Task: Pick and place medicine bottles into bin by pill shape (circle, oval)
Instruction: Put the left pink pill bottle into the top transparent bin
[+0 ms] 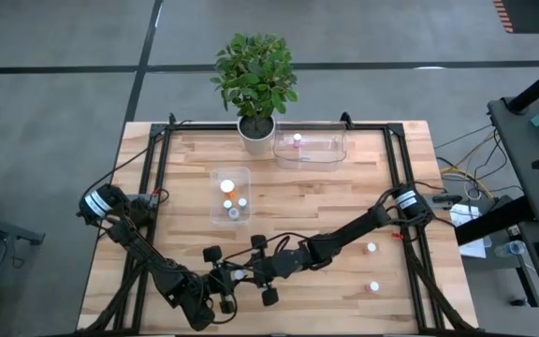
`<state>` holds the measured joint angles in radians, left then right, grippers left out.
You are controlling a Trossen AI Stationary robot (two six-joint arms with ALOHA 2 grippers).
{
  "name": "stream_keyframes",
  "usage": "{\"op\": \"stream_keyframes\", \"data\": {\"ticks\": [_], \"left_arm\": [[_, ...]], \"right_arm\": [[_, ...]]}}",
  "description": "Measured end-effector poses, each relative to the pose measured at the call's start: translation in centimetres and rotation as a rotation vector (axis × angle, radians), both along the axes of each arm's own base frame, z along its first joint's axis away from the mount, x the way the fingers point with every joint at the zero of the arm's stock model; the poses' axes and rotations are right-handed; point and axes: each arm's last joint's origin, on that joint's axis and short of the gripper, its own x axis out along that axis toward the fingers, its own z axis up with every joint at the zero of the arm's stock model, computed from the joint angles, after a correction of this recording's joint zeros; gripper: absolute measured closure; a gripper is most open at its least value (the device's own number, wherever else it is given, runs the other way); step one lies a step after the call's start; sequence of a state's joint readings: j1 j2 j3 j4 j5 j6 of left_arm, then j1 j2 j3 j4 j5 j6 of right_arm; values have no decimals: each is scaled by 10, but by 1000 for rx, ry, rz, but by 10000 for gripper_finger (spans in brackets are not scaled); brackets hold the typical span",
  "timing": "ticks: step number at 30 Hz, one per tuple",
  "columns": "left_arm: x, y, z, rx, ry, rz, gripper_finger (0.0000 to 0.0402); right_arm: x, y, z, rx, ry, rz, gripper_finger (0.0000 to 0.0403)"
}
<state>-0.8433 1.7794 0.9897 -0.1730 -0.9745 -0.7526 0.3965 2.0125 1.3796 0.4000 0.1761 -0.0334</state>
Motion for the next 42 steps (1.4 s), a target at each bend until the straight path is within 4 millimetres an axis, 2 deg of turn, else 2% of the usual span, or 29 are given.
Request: {"op": "stream_keyframes", "data": {"ticks": [3, 7, 12, 18, 22, 24, 29, 36, 39, 42], "left_arm": [[0, 0, 0, -2, 1, 0, 300], [-1, 0, 2, -14, 15, -14, 255], [-10, 8, 12, 25, 53, -20, 205], [-21, 21, 26, 36, 62, -19, 186], [-25, 27, 30, 33, 58, -17, 185], [-26, 28, 31, 33, 53, -16, 185], [-26, 29, 32, 44, 41, -5, 185], [-23, 32, 32, 49, 37, 11, 185], [-21, 34, 32, 50, 36, 22, 185], [-19, 37, 32, 50, 36, 32, 185]], "right_arm": [[0, 0, 0, 0, -1, 0, 298], [-2, -2, 6, 4, 8, -5, 286], [-14, -17, 38, -28, 74, -32, 289], [-38, -60, 78, -118, 144, -183, 289], [-61, -103, 94, -134, 138, -322, 284], [-73, -128, 96, -122, 140, -387, 285], [-104, -195, 84, -51, 101, -599, 290], [-155, -285, 42, 75, 5, -949, 286], [-172, -312, 23, 110, 6, -1053, 288], [-180, -326, 8, 128, 28, -1110, 290]]}}
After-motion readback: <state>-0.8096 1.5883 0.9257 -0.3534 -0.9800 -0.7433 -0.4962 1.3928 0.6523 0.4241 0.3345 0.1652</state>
